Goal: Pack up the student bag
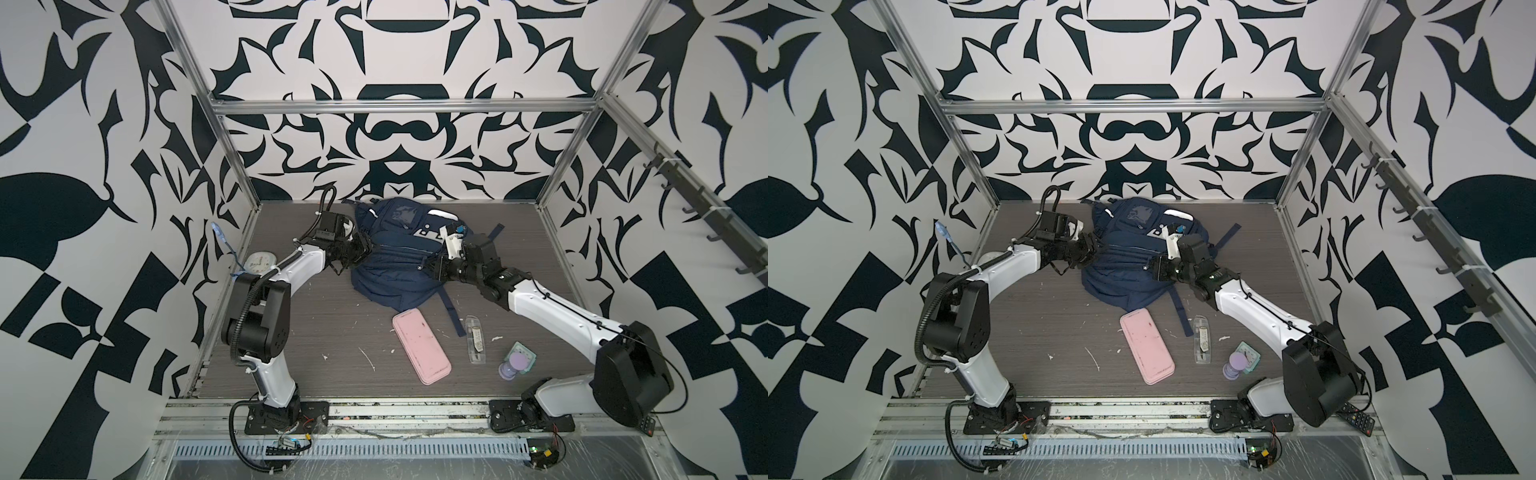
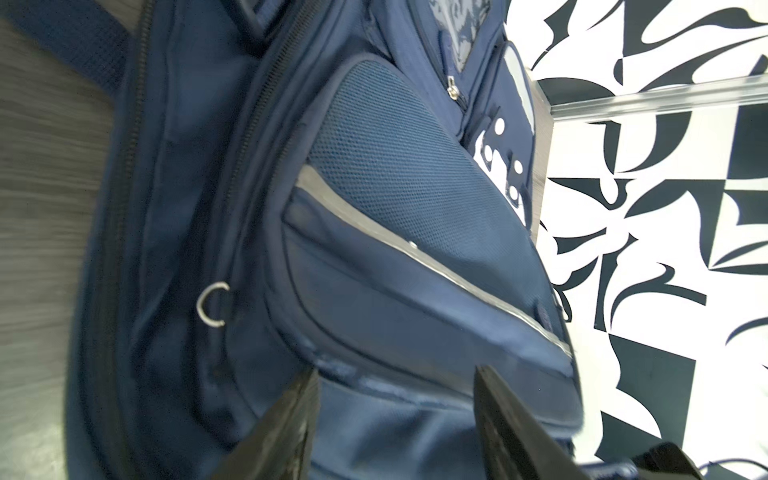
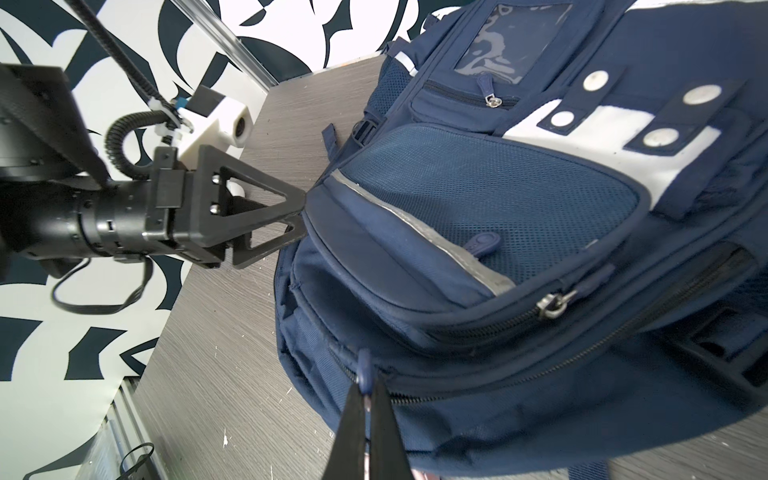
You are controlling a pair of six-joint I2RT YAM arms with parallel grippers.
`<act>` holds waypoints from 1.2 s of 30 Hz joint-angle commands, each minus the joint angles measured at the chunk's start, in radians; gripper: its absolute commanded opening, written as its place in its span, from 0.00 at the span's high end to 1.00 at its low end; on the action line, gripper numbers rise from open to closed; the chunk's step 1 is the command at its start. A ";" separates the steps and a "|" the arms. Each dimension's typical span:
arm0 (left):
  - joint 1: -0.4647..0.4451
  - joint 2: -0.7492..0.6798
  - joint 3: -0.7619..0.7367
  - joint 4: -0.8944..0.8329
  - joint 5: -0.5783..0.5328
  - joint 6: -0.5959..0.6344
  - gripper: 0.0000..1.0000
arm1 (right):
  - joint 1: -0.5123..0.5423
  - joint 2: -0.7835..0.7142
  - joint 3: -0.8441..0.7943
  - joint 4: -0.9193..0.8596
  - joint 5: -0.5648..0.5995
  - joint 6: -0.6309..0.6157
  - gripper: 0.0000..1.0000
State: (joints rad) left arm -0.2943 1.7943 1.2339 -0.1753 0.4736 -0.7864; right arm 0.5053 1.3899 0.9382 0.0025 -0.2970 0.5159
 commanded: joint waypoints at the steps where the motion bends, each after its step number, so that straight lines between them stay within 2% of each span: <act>1: 0.018 0.052 0.007 0.053 -0.011 -0.016 0.38 | -0.008 -0.040 0.003 0.034 -0.005 -0.017 1.00; 10: 0.063 0.112 0.030 0.133 -0.001 -0.068 0.41 | -0.016 -0.036 0.010 0.035 -0.017 -0.020 1.00; 14: 0.062 0.144 0.053 0.168 0.034 -0.088 0.46 | -0.019 -0.031 0.013 0.034 -0.019 -0.020 1.00; 22: 0.063 0.161 0.060 0.182 0.078 -0.089 0.62 | -0.026 -0.020 0.025 0.039 -0.021 -0.020 1.00; 30: 0.090 0.123 0.008 0.247 0.099 -0.124 0.98 | -0.039 0.004 0.049 0.032 -0.035 -0.038 1.00; 36: 0.149 -0.003 -0.170 0.375 0.034 -0.201 1.00 | -0.045 0.004 0.053 0.024 -0.055 -0.054 1.00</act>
State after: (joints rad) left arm -0.1932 1.8809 1.1381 0.1192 0.5453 -0.9348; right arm 0.4732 1.4071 0.9440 -0.0040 -0.3561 0.4900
